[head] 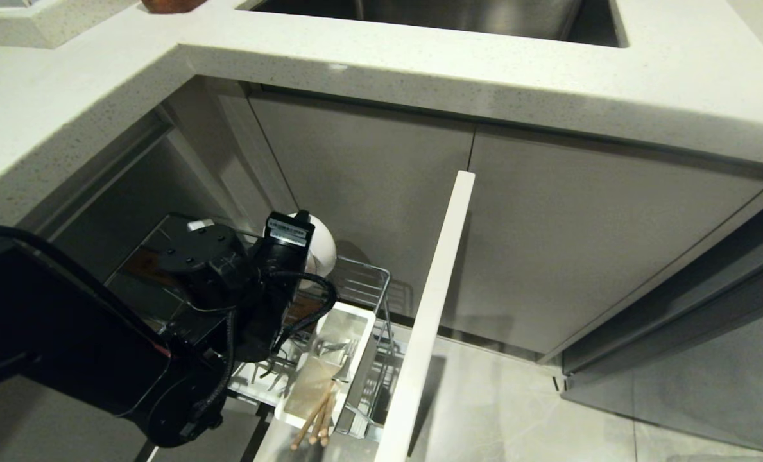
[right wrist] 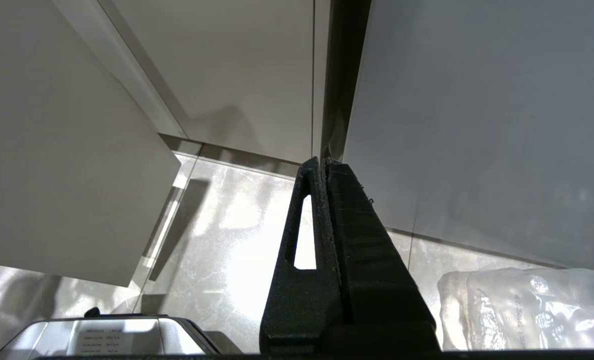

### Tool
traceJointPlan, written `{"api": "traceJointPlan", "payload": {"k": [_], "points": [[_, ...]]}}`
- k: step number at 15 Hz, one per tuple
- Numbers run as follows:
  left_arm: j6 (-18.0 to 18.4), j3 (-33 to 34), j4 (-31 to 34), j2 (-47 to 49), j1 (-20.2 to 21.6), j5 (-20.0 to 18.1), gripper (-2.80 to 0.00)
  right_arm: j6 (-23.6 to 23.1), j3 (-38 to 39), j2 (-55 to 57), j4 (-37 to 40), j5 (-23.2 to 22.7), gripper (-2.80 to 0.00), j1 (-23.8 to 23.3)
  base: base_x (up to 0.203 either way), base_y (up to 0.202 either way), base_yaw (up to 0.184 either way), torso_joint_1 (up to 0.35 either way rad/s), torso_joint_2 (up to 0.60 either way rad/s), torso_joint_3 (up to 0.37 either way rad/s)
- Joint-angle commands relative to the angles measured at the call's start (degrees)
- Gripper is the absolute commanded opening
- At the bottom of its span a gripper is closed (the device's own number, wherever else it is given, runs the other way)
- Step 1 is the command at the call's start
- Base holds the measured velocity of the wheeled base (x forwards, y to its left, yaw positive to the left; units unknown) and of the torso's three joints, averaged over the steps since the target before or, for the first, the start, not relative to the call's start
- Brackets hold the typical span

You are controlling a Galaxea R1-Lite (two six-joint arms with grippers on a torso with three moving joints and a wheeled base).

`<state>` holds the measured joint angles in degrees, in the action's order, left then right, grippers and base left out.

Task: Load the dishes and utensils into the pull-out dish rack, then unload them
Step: Pick up the bowl and place it in the cupboard

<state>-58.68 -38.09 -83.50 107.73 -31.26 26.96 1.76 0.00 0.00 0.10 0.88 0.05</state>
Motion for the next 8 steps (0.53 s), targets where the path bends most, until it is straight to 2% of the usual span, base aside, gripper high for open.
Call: {"api": "traceJointPlan", "payload": {"k": [1,8], "points": [[0.01,-0.67,-0.52,-0.67,-0.03,-0.66,-2.8,0.0,0.14,0.02,-0.01,0.0,-2.8,-0.03,0.0,0.0,0.0,0.0,0.0,0.0],[-0.87,0.24,-0.63,0.01,0.2,-0.99,-2.8,0.0,0.17,0.08,-0.01,0.0,-2.8,-0.03,0.0,0.0,0.0,0.0,0.0,0.0]]}}
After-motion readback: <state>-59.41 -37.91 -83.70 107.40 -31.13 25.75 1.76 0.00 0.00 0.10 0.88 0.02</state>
